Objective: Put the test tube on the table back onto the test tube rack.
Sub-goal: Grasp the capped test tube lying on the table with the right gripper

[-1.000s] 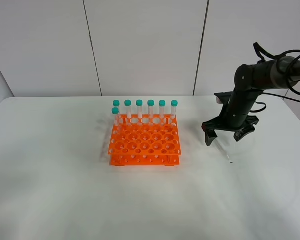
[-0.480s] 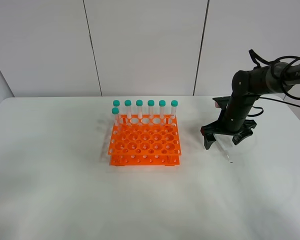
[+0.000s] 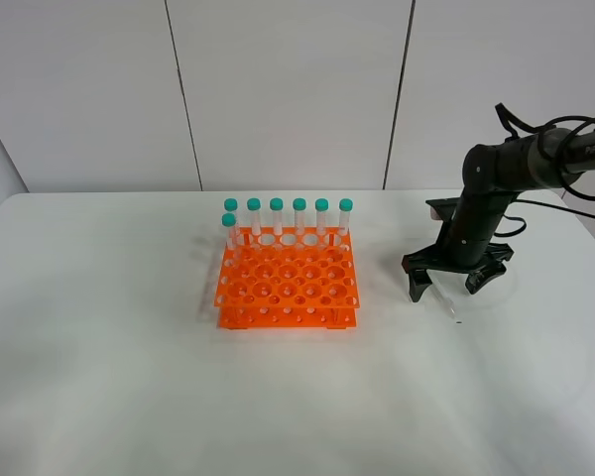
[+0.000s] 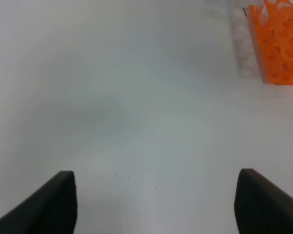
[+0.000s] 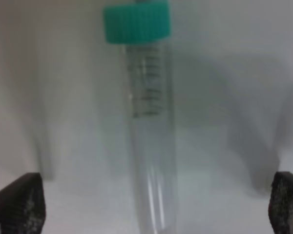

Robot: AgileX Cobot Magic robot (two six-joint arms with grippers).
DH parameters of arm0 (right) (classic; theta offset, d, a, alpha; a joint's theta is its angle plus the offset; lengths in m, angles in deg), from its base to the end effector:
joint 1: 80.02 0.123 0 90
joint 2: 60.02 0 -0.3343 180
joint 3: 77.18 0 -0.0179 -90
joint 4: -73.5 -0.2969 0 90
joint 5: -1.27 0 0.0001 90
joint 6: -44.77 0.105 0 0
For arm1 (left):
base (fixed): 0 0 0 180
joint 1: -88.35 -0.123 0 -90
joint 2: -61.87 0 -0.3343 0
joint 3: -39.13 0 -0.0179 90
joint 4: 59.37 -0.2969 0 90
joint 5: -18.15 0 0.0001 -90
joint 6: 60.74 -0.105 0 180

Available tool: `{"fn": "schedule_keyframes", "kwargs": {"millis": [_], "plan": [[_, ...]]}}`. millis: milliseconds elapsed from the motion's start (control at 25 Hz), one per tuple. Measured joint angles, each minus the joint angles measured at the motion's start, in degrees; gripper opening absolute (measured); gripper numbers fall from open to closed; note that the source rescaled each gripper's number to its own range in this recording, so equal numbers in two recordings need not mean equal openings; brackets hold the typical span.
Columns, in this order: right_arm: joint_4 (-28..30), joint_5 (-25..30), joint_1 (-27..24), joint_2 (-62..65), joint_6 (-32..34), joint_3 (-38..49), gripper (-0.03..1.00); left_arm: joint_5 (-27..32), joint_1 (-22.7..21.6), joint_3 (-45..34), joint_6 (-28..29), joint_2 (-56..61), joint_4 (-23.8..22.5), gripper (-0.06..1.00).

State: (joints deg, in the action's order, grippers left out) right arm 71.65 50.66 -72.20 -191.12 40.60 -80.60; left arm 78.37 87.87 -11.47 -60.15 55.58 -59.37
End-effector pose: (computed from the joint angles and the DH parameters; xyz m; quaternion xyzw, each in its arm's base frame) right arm 0.4662 0.0666 0.1028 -0.0943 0.9951 0.0133 0.0252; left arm 0.0000 0.0000 0.2889 -0.0080 0.8531 -0.0005 0.5217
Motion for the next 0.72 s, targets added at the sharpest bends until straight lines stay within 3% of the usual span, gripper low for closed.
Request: {"fn": "schedule_keyframes", "kwargs": {"millis": [480,560,600,680,720], "plan": [[-1.46,0.65,-0.06,-0.98,-0.49,0.00,0.97,0.00,0.00,-0.07,0.00,0.00,0.00,1.00],[-1.46,0.65,-0.06,-0.98,-0.55,0.00,0.86,0.00,0.00,-0.07,0.00,0.00,0.00,1.00],[-1.46,0.65,-0.06,-0.98,-0.61,0.00,0.75,0.00,0.00,-0.07,0.00,0.00,0.00,1.00],[-1.15,0.65,-0.06,-1.05,-0.72,0.00,0.43,0.00,0.00,-0.07,0.00,0.00,0.00,1.00],[-0.75,0.76,-0.06,-1.05,-0.72,0.00,0.18,0.00,0.00,-0.07,0.00,0.00,0.00,1.00]]}}
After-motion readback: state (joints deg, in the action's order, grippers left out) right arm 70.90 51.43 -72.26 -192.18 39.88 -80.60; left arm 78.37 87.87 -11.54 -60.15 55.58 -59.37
